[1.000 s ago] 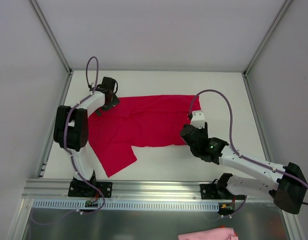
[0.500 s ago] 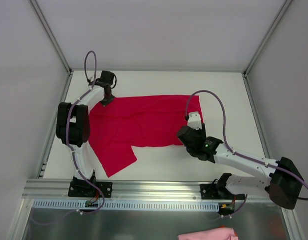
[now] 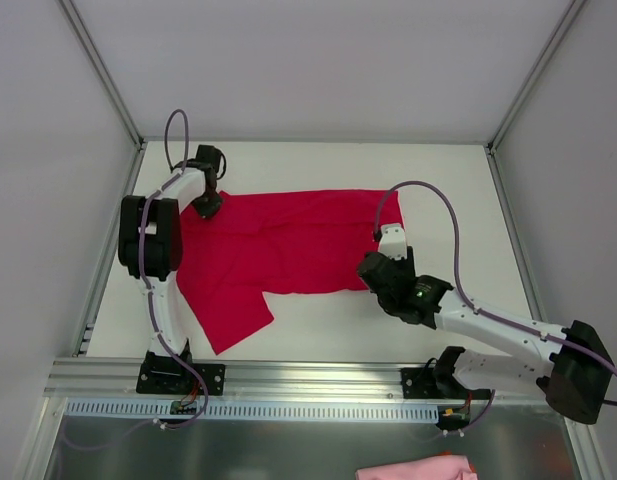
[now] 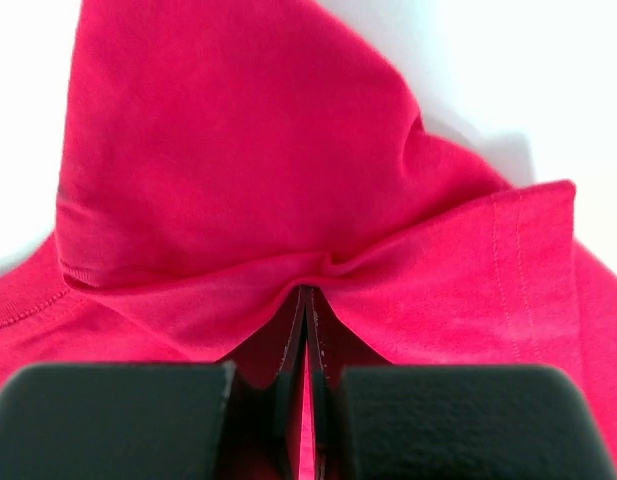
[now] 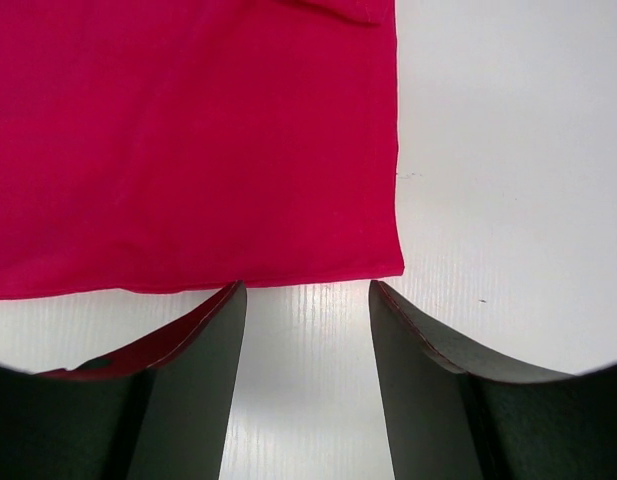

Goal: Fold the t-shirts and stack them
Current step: Fold the flattened tshirt in 1/3 of the way

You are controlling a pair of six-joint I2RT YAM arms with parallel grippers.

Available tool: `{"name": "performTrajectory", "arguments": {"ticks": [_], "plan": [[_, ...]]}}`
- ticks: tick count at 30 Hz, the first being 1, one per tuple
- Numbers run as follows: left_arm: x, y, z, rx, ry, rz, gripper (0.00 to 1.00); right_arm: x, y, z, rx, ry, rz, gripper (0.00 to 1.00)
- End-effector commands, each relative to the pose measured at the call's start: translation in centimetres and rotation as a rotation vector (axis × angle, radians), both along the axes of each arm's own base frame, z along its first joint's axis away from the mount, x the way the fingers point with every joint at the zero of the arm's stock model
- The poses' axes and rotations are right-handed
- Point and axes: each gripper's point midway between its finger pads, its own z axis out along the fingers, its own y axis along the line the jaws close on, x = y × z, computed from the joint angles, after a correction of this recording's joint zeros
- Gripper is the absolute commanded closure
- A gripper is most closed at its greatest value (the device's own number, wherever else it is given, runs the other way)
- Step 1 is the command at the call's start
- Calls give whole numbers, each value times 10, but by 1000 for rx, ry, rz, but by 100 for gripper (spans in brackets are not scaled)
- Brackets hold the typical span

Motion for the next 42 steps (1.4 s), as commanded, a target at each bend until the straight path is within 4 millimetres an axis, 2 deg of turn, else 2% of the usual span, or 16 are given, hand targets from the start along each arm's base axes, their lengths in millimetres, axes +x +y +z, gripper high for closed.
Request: {"name": "performTrajectory", "arguments": {"ticks": [1,14,16,17,19,21,22,24,25,26,28,31,32,34,38,42], "plan": [[0,8,-2,-23,34,8,100,0,2,16,49,-50,-15,44],[31,11,-2,-132,19,-23,100,-2,1,15,33,-52,-10,44],[36,0,3,-184,-41,-69,87,-1,3,14,30,-50,-7,43],[41,-4,27,-187,-113,-89,80,0,3,11,15,-43,-8,43],[39,-15,40,-165,-196,-144,47,1,6,10,6,-39,-4,43],[28,-22,77,-140,-290,-173,23,2,8,7,-9,-29,-4,43],[26,-21,113,-119,-384,-170,19,3,7,7,-15,-33,-8,43],[1,-38,120,-140,-410,-199,16,4,9,5,-18,-28,-6,43],[-8,-44,156,-136,-519,-206,14,4,10,6,-15,-27,-3,43],[-26,-51,148,-117,-510,-221,13,4,11,6,-13,-27,-2,43],[-52,-78,180,-103,-593,-268,9,3,13,7,6,-26,11,43],[-100,-95,176,-99,-561,-272,9,2,11,10,33,-40,-1,43],[-114,-95,154,-81,-536,-273,10,1,9,12,40,-44,-7,43],[-133,-106,147,-116,-539,-285,11,0,8,16,57,-54,-9,43],[-168,-95,109,-63,-459,-270,29,-1,4,17,60,-64,-25,44],[-194,-91,94,-74,-462,-253,34,0,6,17,53,-60,-21,44]]}}
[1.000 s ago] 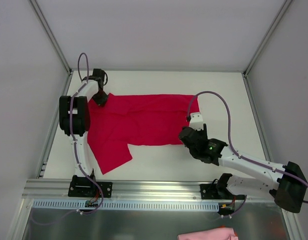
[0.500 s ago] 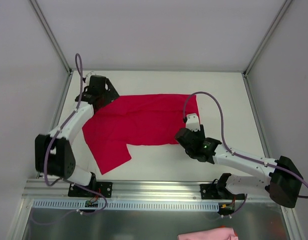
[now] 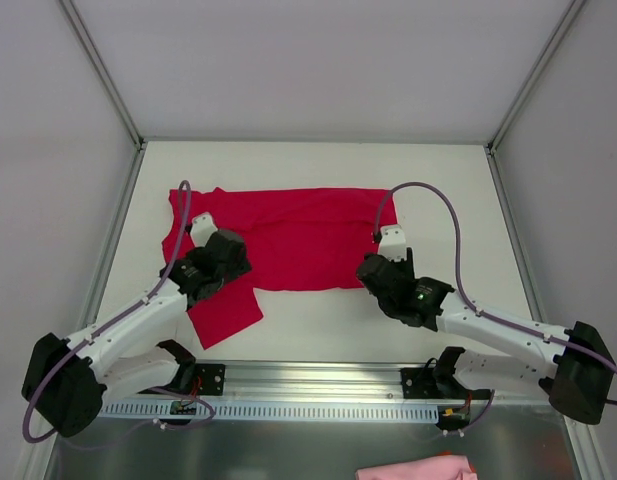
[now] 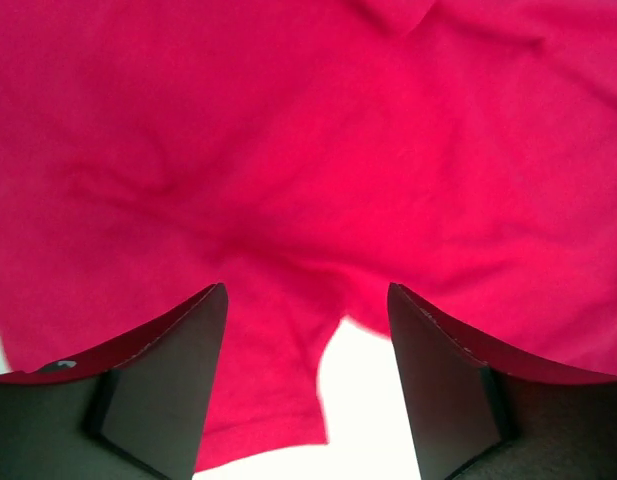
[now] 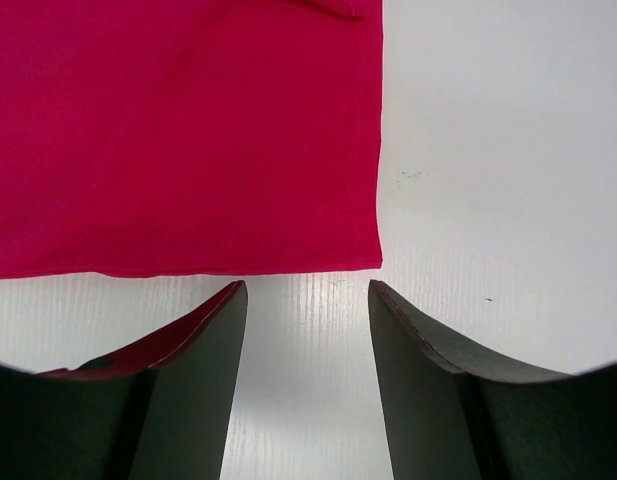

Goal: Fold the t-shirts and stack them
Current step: Fold the flattened tshirt in 1/3 of the way

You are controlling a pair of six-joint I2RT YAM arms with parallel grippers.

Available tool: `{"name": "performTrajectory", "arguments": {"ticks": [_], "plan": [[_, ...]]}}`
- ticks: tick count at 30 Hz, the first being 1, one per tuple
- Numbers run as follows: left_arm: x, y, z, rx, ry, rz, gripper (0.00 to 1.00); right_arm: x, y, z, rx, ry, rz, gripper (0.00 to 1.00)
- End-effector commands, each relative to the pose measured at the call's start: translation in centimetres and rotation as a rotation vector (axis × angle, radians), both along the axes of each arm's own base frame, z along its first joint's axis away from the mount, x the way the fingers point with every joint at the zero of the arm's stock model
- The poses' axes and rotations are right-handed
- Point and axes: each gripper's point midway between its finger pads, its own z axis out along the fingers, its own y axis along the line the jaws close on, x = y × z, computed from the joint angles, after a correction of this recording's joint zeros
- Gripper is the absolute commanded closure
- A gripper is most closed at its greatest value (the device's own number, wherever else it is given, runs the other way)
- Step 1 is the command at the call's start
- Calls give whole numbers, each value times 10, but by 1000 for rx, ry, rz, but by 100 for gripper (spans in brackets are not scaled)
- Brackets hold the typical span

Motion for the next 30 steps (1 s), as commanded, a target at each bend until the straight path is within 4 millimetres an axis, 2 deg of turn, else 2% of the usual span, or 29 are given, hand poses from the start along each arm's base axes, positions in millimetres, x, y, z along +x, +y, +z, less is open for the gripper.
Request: {"name": "performTrajectory", "arguments": {"ticks": [1,2,4,6,7,9,14,18,25,28,30], "plan": [[-19,14,1,-4,-54,85,35,5,2,10,21,-40,-33,44],[-28,9,-1,-21,-58,88,39,6,3,10,21,-38,-31,44],[-43,19,-4,12,-57,112,40,6,6,9,22,-34,-26,44],[-57,15,-7,12,-52,118,41,7,8,7,15,-25,-22,44],[-65,25,-12,63,-30,137,41,7,10,7,21,-22,-19,44],[-70,25,-19,88,-2,149,39,6,13,4,16,-13,-7,44],[-66,27,-26,177,45,197,37,3,21,4,18,-17,22,44],[-71,26,-42,209,107,209,37,2,24,6,20,-21,34,44],[-99,36,-55,177,140,242,39,2,31,5,24,-19,55,44],[-118,38,-53,225,140,248,41,2,33,3,23,-17,64,44],[-131,50,-52,309,164,275,40,2,34,2,24,-15,66,44]]}}
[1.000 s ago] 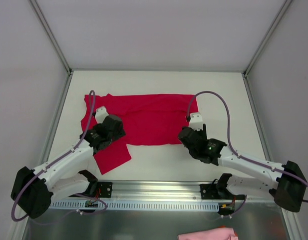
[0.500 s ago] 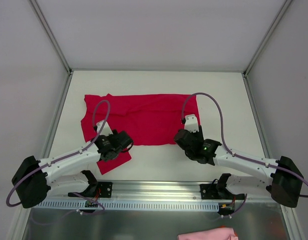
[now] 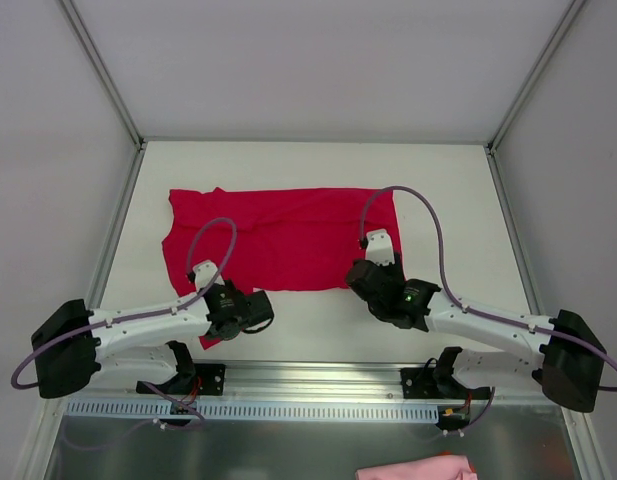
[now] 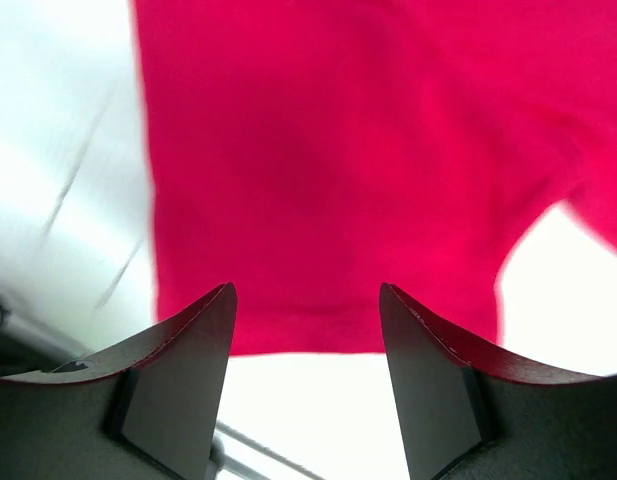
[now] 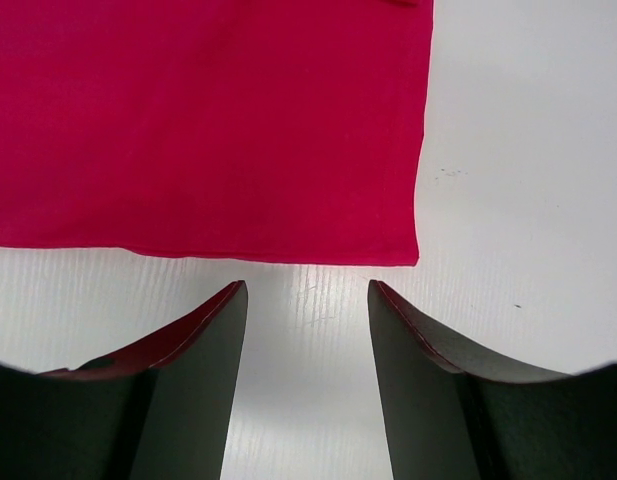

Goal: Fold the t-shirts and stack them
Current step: Grap the side of the flattened tshirt closest away from the robot with both arms

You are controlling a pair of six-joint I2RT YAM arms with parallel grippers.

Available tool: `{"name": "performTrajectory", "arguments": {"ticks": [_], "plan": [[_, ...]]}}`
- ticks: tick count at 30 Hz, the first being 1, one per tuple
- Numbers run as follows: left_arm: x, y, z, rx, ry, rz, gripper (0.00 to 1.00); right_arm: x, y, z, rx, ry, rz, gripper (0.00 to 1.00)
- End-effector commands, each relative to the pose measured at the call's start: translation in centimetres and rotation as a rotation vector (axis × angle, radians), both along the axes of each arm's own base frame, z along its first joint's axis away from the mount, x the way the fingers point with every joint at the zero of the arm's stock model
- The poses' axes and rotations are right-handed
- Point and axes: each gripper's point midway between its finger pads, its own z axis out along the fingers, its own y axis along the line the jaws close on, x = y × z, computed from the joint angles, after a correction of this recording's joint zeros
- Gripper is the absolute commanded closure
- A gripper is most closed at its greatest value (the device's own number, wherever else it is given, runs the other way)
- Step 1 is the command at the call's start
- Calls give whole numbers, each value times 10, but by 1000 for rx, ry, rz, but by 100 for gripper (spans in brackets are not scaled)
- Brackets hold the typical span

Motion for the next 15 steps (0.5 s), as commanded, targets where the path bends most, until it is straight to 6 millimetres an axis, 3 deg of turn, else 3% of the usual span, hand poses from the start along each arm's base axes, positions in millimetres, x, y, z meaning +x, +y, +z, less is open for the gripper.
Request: {"name": "performTrajectory", "arguments": {"ticks": [1,4,8,15], "plan": [[-20,25,5,94,-5,128,40,8,14,17,61,-43,-1,44],[-30,23,1,109,-2,125,39,7,15,15,64,-41,2,44],[-41,37,-10,128,14,148,39,6,17,14,66,-38,10,44],[-50,34,-18,44,14,135,41,7,20,12,48,-30,16,44]]}}
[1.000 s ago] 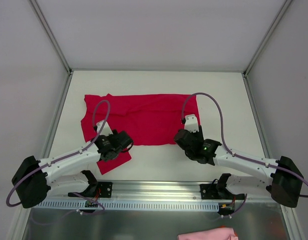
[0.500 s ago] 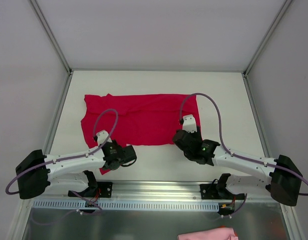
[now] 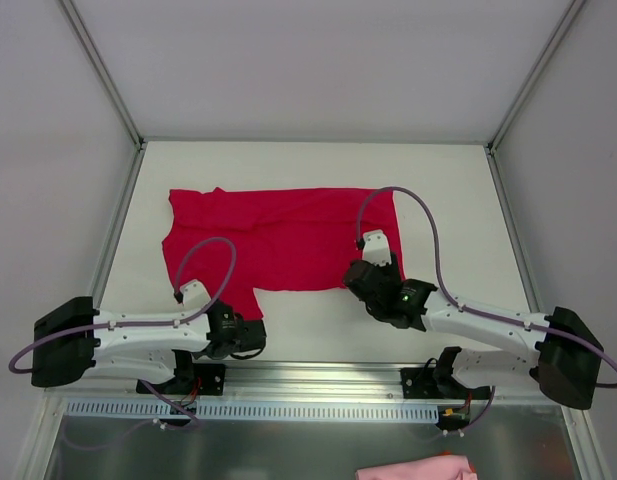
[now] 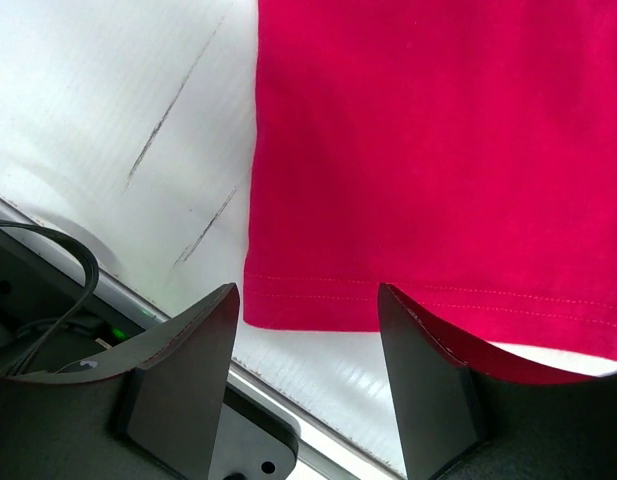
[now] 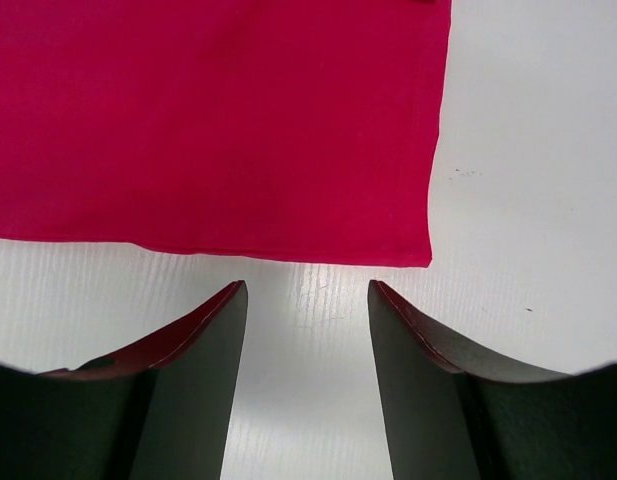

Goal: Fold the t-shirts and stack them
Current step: Grap the side of the flattened tshirt closest away from the robot with both arms

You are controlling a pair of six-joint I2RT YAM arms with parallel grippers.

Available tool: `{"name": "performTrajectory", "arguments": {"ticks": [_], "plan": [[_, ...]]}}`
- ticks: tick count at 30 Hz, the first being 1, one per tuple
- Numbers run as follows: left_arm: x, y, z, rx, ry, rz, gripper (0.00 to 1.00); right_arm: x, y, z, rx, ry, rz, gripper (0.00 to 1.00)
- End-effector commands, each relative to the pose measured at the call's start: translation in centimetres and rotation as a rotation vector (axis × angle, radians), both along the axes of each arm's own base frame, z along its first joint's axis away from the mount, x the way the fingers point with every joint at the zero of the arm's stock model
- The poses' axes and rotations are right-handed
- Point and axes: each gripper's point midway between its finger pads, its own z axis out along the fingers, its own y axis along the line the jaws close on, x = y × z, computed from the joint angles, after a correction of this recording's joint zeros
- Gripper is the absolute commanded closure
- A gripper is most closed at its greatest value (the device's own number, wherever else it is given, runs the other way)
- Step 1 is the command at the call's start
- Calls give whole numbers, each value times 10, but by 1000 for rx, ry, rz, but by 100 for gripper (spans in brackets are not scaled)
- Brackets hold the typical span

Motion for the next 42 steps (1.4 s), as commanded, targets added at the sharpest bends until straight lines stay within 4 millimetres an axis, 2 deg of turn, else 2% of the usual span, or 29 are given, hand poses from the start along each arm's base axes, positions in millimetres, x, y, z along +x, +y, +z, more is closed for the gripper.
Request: {"name": "performTrajectory", "arguments": {"ticks": [1,6,9,16,17,19,25,27,30,31,32,36,37,40,41,42], "plan": [[-5,4,1,-3,-17,54,42,8,14,16,46,-38,-2,44],[-7,-2,4,47,5,64,45,7,12,16,46,-40,-3,44],[-11,-9,-4,37,26,65,47,6,11,17,50,-43,-3,44],[-14,-12,-2,83,39,62,50,5,10,19,59,-49,-1,44],[-14,-11,-1,88,37,68,61,5,10,19,60,-50,-1,44],[-15,-8,0,109,43,78,68,5,10,21,69,-53,-1,44],[-16,-6,1,123,46,83,58,4,10,21,68,-54,4,44],[-17,-7,1,119,51,83,47,4,9,21,68,-54,4,44],[-16,-10,2,115,56,74,51,3,9,21,71,-52,5,44],[-19,1,12,175,59,105,52,3,9,22,75,-54,5,44],[-21,4,15,211,66,114,52,3,9,24,83,-56,8,43],[-17,-1,28,236,62,119,56,1,13,24,103,-52,26,44],[-15,-8,23,202,70,96,56,0,13,25,103,-53,28,44],[-9,-11,6,86,103,49,57,-1,14,26,107,-54,34,44],[-9,-12,-6,52,106,46,57,-1,13,27,112,-58,33,44],[-8,-10,-8,42,111,44,57,-2,13,27,116,-60,32,44]]}}
